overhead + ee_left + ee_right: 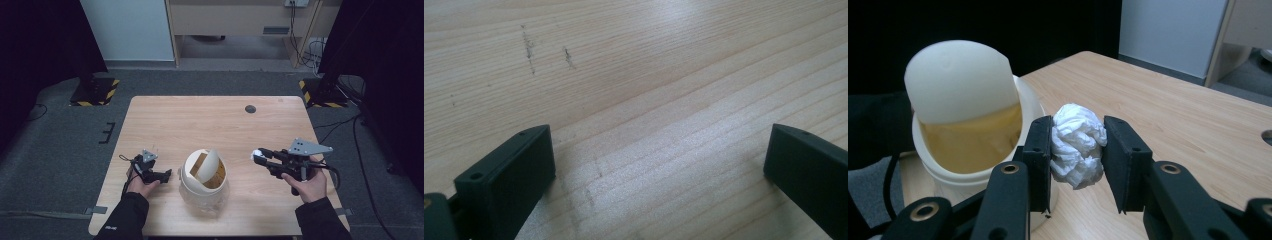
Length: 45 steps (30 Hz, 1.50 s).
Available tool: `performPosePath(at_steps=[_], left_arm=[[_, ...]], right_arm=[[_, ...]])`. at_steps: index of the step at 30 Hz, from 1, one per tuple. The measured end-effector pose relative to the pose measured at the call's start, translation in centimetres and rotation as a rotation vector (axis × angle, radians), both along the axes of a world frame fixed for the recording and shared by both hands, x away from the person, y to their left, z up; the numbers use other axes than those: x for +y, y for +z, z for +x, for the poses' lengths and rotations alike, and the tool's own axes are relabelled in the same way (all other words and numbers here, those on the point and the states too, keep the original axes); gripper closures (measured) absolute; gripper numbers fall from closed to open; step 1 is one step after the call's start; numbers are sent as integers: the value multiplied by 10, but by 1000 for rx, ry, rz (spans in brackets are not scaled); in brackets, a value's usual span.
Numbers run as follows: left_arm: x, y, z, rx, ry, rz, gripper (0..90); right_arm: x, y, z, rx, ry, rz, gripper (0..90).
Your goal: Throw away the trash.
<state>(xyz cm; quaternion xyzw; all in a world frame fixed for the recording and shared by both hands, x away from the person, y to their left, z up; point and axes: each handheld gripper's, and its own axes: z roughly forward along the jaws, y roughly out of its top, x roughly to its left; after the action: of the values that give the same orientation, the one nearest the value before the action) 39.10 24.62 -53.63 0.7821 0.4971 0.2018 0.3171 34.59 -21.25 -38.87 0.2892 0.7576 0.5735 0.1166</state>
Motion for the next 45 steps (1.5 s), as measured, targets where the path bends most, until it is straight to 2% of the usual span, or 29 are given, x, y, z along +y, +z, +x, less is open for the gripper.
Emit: performPosePath(at_steps=[2,8,10,14,19,27,29,45], left_arm=[[0,0,0,0,0,0,0],[0,0,0,0,0,0,0],[0,0,0,0,0,0,0],[0,0,0,0,0,0,0],[0,0,0,0,0,0,0],[0,0,0,0,0,0,0],[0,0,0,0,0,0,0],[0,0,0,0,0,0,0]], right_arm=[[2,-1,0,3,6,13,658],[6,-2,1,5,17,9,659],[7,2,2,-6,19,-4,659],[9,9,3,-17,26,7,660],[16,15,5,-31,39,-5,660],[29,18,6,-41,73,-10,659],[33,17,6,-40,83,6,659],[57,-4,1,1,144,-18,658]])
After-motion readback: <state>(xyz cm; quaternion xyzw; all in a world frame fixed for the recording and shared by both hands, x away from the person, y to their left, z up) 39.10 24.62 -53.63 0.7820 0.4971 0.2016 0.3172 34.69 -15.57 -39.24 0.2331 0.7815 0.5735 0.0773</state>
